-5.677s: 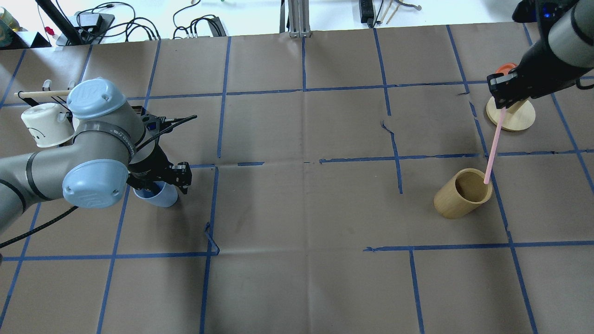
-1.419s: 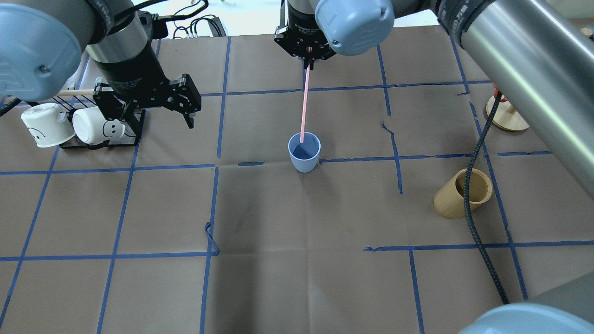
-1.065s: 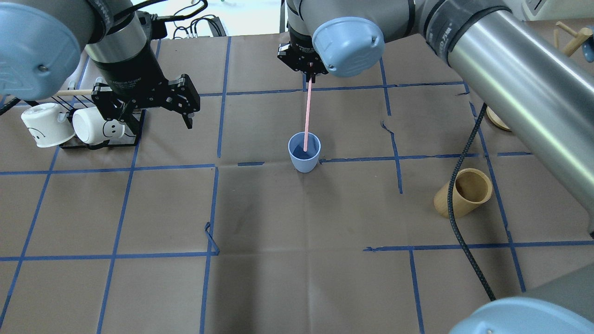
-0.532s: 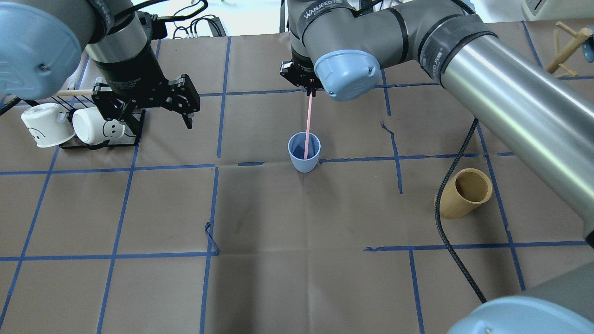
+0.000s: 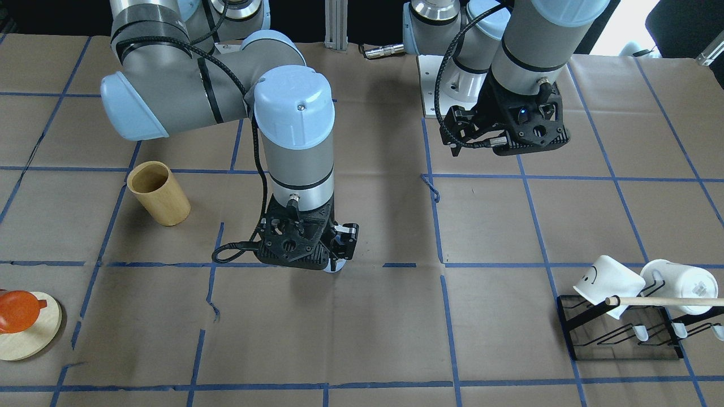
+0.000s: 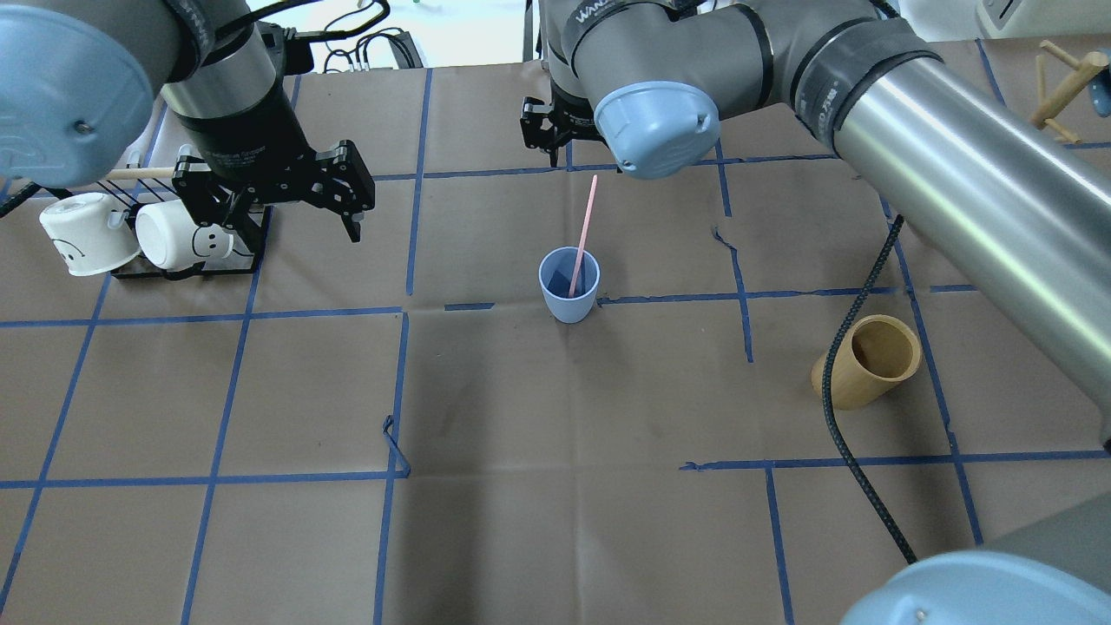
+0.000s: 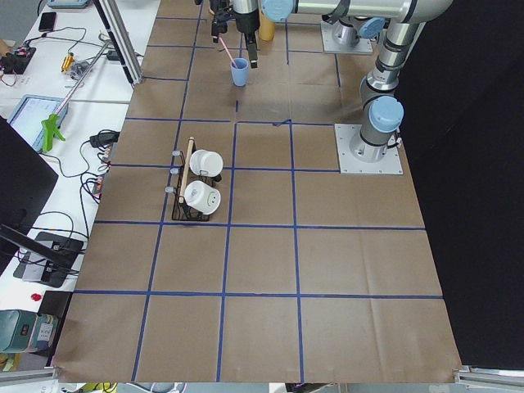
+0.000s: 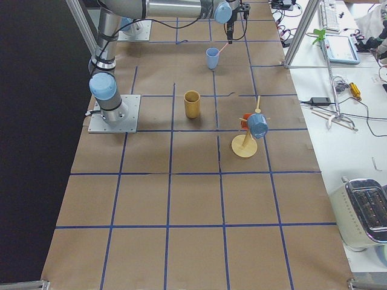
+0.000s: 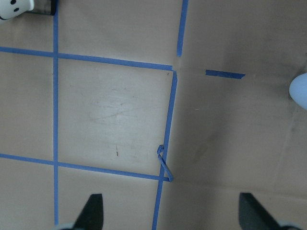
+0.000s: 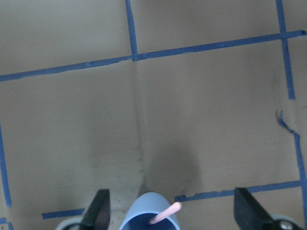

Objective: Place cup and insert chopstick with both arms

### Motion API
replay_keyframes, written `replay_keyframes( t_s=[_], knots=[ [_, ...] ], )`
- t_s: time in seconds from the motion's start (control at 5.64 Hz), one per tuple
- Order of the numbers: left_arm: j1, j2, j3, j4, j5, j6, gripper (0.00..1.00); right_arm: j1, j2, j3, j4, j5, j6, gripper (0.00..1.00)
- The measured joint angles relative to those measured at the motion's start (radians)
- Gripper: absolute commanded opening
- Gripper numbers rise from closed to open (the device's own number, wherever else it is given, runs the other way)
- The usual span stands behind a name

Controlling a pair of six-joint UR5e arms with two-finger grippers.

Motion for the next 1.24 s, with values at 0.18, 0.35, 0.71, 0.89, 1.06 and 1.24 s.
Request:
replay_keyframes(
  t_s=[0.18, 0.35, 0.71, 0.89, 1.06, 1.24],
  knots=[
    [0.000, 0.000, -0.001, 0.000, 0.000, 0.000, 0.99, -0.046, -0.053, -0.017, 0.089, -0.006, -0.093, 1.00],
    [0.000, 0.000, -0.001, 0.000, 0.000, 0.000, 0.99, -0.127, -0.129, -0.006, 0.182, -0.005, -0.202, 1.00],
    [0.000, 0.001, -0.001, 0.000, 0.000, 0.000, 0.99, -0.254, -0.300, 0.117, 0.261, 0.001, -0.340, 1.00],
    [0.000, 0.001, -0.001, 0.000, 0.000, 0.000, 0.99, -0.277, -0.354, 0.178, 0.257, 0.002, -0.353, 1.00],
    [0.000, 0.001, -0.001, 0.000, 0.000, 0.000, 0.99, -0.289, -0.372, 0.202, 0.262, 0.001, -0.356, 1.00],
    [0.000, 0.001, 0.000, 0.000, 0.001, 0.000, 0.99, -0.297, -0.378, 0.210, 0.276, 0.001, -0.356, 1.00]
  ],
)
